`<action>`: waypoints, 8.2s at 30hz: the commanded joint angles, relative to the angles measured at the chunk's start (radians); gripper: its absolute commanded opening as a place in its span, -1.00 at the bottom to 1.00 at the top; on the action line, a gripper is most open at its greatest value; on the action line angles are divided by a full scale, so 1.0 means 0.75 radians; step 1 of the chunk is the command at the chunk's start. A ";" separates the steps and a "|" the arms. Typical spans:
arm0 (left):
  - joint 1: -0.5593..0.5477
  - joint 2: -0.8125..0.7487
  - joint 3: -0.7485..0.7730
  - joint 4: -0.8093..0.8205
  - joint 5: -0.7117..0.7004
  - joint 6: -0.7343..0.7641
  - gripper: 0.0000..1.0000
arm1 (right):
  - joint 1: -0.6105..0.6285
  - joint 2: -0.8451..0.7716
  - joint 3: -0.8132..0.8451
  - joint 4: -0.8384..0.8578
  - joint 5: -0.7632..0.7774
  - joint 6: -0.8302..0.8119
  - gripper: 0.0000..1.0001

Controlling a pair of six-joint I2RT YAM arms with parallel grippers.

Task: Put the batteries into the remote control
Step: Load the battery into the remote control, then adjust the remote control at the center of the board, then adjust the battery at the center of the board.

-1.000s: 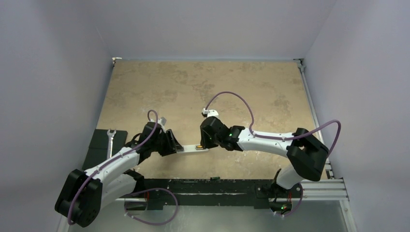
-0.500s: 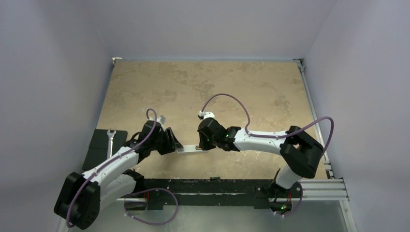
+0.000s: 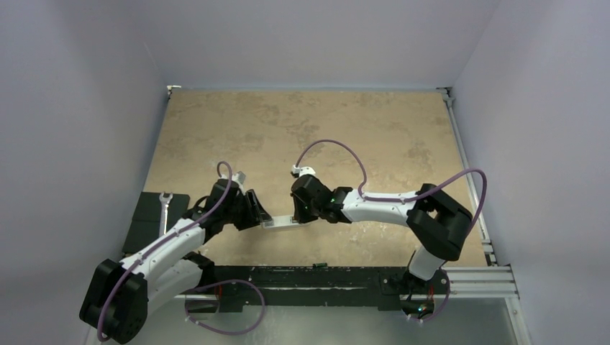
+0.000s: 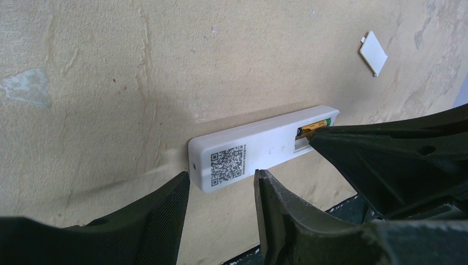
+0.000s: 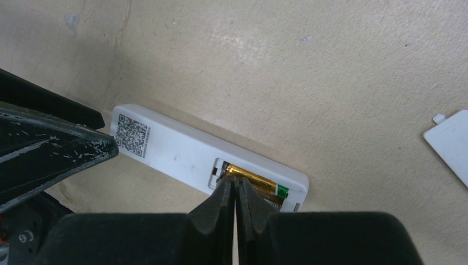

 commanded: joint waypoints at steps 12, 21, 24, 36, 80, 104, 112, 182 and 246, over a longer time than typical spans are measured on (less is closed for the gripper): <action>0.000 -0.015 0.039 0.015 -0.006 0.029 -0.07 | 0.005 0.039 0.052 0.029 0.056 -0.013 -0.78; 0.001 -0.005 0.039 0.025 -0.002 0.026 -0.07 | 0.006 0.061 0.007 0.036 0.068 -0.008 -0.81; 0.001 -0.003 0.039 0.027 -0.001 0.026 -0.07 | 0.005 0.039 0.004 0.035 0.071 -0.007 -0.80; 0.001 -0.010 0.066 0.004 -0.006 0.037 -0.07 | 0.018 -0.068 0.035 0.022 0.054 -0.007 -0.78; -0.054 0.465 0.200 0.203 -0.054 0.154 -1.00 | 0.058 -0.116 -0.226 0.157 0.055 0.147 -1.00; -0.177 0.363 0.092 0.141 0.005 0.109 -1.00 | 0.018 0.061 0.041 0.010 0.222 0.024 -1.00; -0.264 0.327 0.020 0.225 0.045 -0.008 -1.00 | 0.000 0.095 0.077 -0.001 0.203 -0.010 -1.00; -0.681 0.508 0.358 0.226 -0.281 -0.086 -0.88 | -0.037 -0.922 -0.619 -0.133 -0.154 0.225 -0.10; -0.678 0.011 0.448 -0.283 -0.581 0.204 0.27 | 0.475 -0.429 -0.466 -0.297 0.307 1.017 0.09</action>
